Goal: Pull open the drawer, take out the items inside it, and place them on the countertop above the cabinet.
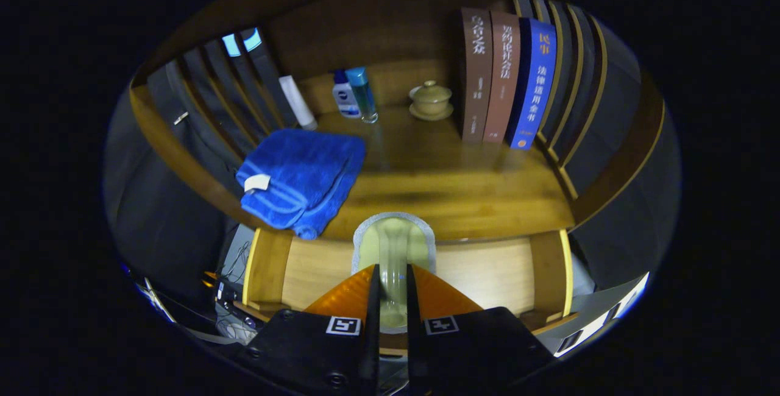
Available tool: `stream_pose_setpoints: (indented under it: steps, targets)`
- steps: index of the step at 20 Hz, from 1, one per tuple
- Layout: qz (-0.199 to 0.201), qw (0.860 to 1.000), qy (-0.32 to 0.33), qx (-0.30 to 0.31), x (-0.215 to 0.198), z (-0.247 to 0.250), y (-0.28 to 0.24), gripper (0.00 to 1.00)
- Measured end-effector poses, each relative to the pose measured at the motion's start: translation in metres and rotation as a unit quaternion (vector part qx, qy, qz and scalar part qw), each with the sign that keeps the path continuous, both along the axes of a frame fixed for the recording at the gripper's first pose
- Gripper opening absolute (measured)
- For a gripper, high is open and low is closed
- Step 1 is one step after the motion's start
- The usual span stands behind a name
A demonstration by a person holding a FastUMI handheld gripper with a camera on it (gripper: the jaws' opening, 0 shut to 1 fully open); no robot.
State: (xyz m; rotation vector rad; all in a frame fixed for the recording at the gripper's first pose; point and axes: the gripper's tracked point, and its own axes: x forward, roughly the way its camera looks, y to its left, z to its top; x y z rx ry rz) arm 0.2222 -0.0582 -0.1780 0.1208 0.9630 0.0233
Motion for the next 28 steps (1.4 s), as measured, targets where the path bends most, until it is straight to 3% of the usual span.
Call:
stream_pose_setpoints:
  steps: [5, 15, 22, 25, 27, 28]
  targets:
    - [-0.028, 0.999, -0.013, -0.015, 0.054, -0.010, -0.019, 0.23]
    - [-0.021, 0.999, 0.007, -0.045, 0.124, -0.054, -0.014, 0.23]
    - [-0.012, 1.000, 0.011, -0.026, 0.138, -0.056, -0.002, 0.26]
    - [-0.006, 1.000, -0.010, -0.021, 0.134, -0.058, -0.002, 0.70]
    - [-0.006, 0.999, -0.049, -0.010, 0.125, -0.028, 0.001, 0.99]
    - [-0.002, 0.997, -0.075, -0.005, 0.121, -0.016, 0.003, 0.99]
